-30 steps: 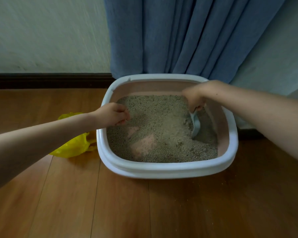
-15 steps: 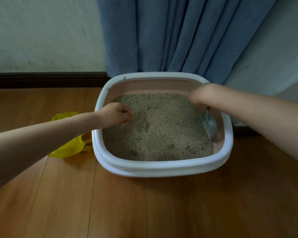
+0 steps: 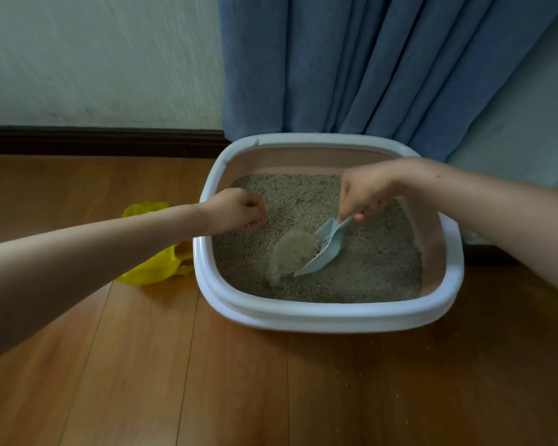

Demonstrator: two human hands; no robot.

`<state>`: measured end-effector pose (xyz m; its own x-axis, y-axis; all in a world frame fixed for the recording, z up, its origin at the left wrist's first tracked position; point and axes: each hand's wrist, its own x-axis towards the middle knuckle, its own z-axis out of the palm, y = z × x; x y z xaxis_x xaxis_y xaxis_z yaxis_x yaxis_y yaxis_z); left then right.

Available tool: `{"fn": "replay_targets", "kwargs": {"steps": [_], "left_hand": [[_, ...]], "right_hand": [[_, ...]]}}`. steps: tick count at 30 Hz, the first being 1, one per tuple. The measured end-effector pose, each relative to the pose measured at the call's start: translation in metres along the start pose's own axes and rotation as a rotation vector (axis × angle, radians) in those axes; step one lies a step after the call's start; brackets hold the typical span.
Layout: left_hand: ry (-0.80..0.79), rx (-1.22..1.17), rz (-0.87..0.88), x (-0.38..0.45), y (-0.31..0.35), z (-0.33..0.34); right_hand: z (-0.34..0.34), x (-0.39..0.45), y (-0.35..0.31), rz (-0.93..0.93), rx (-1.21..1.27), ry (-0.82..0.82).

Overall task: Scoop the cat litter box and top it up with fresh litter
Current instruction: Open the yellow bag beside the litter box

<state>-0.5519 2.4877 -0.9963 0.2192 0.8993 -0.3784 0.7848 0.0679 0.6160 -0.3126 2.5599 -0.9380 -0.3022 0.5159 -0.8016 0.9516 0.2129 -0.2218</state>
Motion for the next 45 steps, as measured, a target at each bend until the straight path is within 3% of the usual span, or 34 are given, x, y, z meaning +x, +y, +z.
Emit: {"fn": "replay_targets", "kwargs": {"steps": [2,5,8,12,14,22,29,34,40,45], "left_hand": [[-0.001,0.034,0.009,0.001,0.000,0.002],[-0.009,0.114,0.058,0.002,-0.001,0.004],[-0.016,0.338,0.194,0.005,-0.005,0.007],[0.062,0.774,0.439,0.003,-0.016,0.012],[0.083,0.869,0.547,0.001,-0.022,0.013],[0.056,0.877,0.596,-0.006,-0.037,0.011],[0.048,0.847,0.507,-0.008,-0.044,0.009],[0.068,0.823,0.465,-0.007,-0.049,0.010],[0.065,0.814,0.454,-0.006,-0.053,0.013],[0.146,0.735,0.467,-0.007,-0.060,0.014]], "right_hand": [[-0.013,-0.006,0.001,0.011,-0.062,0.065],[-0.031,-0.008,0.008,0.159,-0.384,0.267],[-0.035,-0.007,0.017,0.267,-0.656,0.457],[-0.020,0.009,0.020,0.359,-0.869,0.470],[-0.005,0.021,0.019,0.343,-0.937,0.452],[0.010,0.034,-0.016,0.101,-0.876,0.407],[-0.023,0.014,-0.005,-0.100,-0.495,0.472],[-0.016,0.020,-0.015,-0.027,-0.784,0.681],[0.016,0.038,-0.045,-0.180,-0.907,0.578],[0.025,0.031,-0.053,-0.327,-0.727,0.529]]}}
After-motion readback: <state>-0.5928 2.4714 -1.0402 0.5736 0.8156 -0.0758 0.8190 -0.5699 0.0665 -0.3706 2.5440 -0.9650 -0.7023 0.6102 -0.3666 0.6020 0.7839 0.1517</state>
